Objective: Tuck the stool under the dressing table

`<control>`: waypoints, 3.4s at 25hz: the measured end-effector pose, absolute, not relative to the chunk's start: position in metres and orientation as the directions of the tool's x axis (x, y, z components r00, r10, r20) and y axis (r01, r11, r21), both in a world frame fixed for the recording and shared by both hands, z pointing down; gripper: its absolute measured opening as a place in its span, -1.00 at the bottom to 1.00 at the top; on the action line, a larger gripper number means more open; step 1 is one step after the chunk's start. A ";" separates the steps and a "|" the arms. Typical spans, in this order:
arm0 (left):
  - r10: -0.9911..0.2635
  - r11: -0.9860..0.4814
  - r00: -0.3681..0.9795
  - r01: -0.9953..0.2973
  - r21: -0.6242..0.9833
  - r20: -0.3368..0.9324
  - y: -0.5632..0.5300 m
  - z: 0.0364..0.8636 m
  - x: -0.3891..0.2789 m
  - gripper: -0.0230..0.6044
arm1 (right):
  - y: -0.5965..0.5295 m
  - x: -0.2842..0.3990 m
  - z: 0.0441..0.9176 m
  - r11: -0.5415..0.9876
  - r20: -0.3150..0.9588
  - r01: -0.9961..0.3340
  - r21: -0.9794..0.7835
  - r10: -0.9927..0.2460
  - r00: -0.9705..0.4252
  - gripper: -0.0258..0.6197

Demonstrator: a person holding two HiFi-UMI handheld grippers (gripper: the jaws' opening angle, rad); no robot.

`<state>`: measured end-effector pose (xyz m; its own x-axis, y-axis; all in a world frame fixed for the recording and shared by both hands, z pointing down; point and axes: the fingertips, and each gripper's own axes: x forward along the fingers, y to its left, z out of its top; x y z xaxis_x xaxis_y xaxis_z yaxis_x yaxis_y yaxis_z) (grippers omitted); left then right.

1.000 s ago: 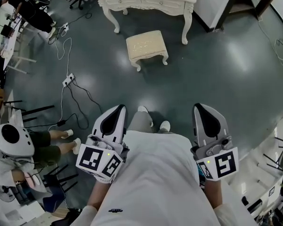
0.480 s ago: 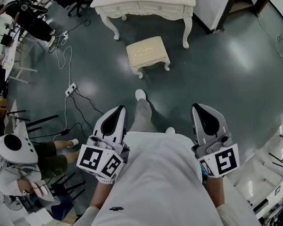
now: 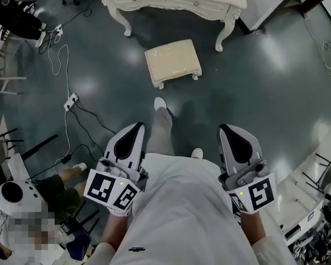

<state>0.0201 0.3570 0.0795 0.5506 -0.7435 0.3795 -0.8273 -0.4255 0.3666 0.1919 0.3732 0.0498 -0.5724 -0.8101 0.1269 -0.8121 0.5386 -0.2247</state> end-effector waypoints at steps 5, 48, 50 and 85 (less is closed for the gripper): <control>-0.693 -0.418 0.582 -0.805 0.420 0.426 0.256 0.105 -0.026 -0.91 | 0.274 0.127 0.063 0.542 0.205 -0.801 -0.255 -0.779 -0.593 -0.89; -0.726 -0.250 0.465 -0.865 0.435 0.508 0.051 0.181 -0.037 -0.91 | 0.039 0.088 0.172 0.617 0.295 -0.723 -0.310 -0.661 -0.690 -0.88; -0.722 -0.235 0.457 -0.868 0.437 0.520 0.052 0.193 -0.036 -0.91 | 0.041 0.085 0.189 0.629 0.315 -0.715 -0.306 -0.641 -0.700 -0.80; -0.606 -0.040 0.423 -0.862 0.506 0.673 0.062 0.408 -0.011 -0.91 | 0.085 0.057 0.532 0.455 0.562 -0.648 -0.611 -0.326 -0.760 -0.49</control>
